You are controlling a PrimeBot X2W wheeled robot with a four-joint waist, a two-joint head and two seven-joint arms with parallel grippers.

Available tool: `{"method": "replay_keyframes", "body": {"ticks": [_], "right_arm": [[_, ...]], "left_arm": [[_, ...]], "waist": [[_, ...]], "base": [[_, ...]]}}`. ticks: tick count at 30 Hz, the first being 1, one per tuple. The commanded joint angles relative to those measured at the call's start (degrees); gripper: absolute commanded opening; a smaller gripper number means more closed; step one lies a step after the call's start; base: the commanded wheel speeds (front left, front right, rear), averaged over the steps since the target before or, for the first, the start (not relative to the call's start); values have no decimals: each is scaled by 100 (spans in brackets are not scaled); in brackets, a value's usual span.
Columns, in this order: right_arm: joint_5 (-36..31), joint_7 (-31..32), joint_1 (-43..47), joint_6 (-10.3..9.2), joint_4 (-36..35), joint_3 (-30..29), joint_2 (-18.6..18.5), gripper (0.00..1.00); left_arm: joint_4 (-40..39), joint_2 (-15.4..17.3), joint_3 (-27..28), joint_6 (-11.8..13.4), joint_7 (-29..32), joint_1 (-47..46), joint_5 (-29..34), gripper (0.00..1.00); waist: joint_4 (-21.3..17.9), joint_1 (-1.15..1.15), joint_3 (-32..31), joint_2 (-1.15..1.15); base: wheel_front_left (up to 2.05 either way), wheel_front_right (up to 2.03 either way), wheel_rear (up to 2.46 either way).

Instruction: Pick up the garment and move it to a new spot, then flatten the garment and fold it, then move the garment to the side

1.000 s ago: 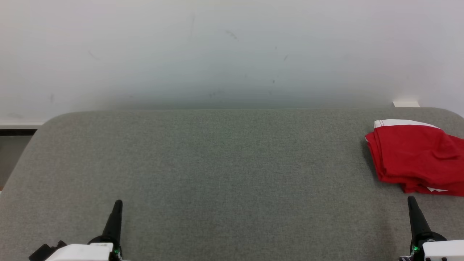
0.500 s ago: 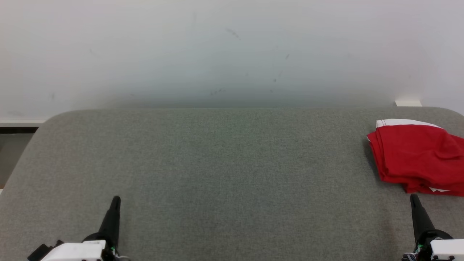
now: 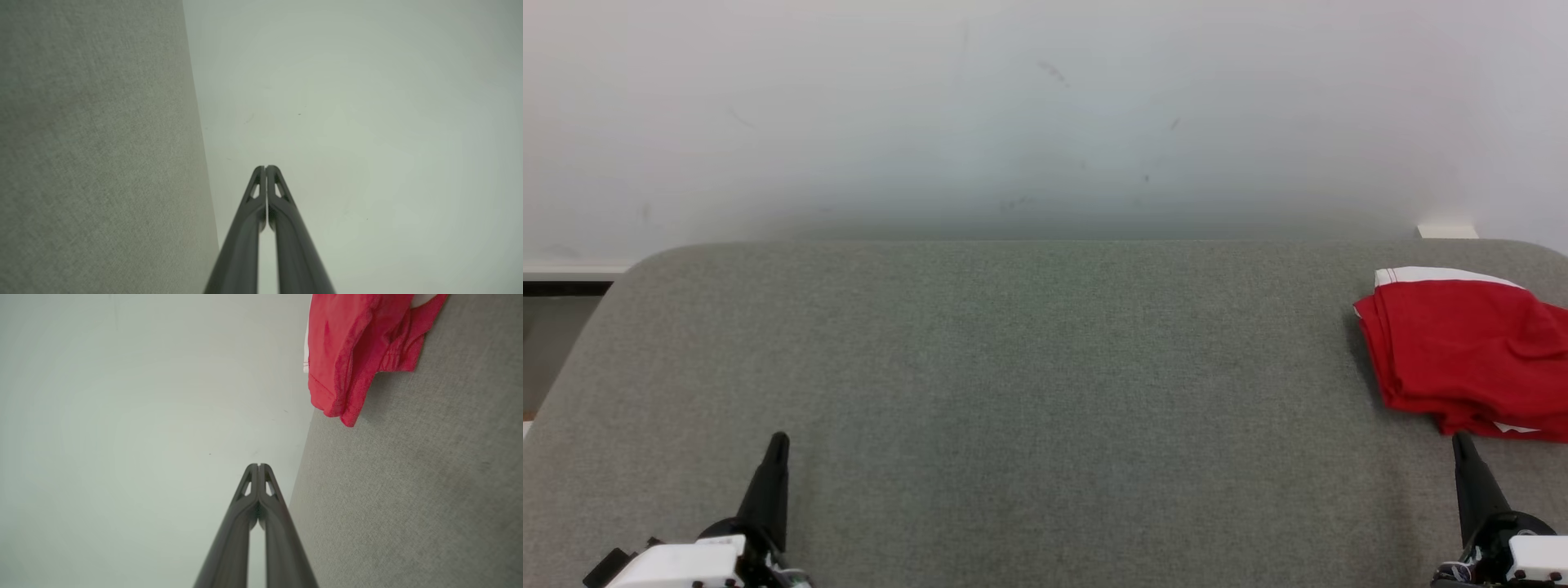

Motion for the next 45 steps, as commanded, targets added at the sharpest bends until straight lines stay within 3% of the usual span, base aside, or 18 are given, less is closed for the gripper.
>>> {"method": "replay_keyframes", "body": {"ticks": [1,45], "right_arm": [[66,10,-60,-12,-33,-39,5,0],[51,14,-53,-12,-31,-40,9,0]], "left_arm": [[-30,39,21,-28,34,-30,-113,0],[-28,38,17,-28,32,-28,-110,0]], "waist": [[2,0,2,0],[2,0,2,0]], "base": [[0,0,0],[0,0,0]]}}
